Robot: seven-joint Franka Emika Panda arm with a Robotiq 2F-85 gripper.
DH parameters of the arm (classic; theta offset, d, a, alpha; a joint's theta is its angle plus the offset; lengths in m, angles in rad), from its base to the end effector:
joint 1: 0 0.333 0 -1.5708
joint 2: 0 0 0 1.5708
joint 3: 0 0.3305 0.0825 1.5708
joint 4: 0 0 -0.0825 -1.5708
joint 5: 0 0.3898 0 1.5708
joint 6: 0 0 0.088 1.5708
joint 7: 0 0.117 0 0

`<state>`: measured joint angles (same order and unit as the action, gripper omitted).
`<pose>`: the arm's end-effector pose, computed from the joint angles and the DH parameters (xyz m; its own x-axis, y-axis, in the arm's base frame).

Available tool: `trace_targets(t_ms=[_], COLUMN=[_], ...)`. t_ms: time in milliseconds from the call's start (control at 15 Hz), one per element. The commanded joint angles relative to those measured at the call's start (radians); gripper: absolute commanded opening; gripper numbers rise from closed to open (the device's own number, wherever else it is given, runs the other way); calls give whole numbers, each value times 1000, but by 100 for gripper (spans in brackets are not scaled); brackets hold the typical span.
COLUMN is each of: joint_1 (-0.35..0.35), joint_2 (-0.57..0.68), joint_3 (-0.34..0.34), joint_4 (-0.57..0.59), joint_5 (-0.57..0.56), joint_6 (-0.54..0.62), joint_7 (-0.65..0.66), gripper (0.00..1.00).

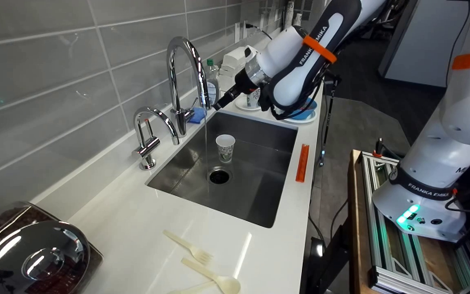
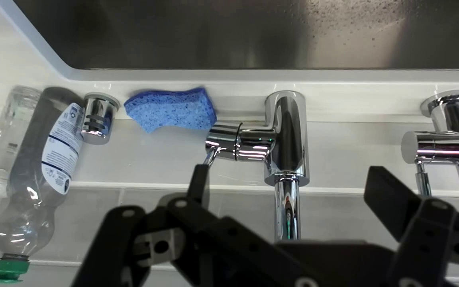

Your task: Open the faucet on the right then push it to the right side of the sink.

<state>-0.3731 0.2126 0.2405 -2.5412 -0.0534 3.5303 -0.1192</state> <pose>0.5153 -0.0625 0.2906 0.7087 0.0355 0.7046 -0.0041 -0.9985 0.0544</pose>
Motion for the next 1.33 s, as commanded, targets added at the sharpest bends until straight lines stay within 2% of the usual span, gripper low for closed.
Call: trace_targets(t_ms=[0, 333, 867, 1067, 1267], joint_1=[0, -2, -3, -3, 14], joint_2=[-8, -22, -215, -257, -262], joint_3=[0, 6, 39, 47, 42], joint_4=[-9, -10, -101, -129, -143], joint_5=[0, -6, -9, -76, -225], joint_6=[0, 10, -42, -58, -46], joint_7=[0, 5, 56, 139, 289], gripper=[100, 100, 100, 100, 100])
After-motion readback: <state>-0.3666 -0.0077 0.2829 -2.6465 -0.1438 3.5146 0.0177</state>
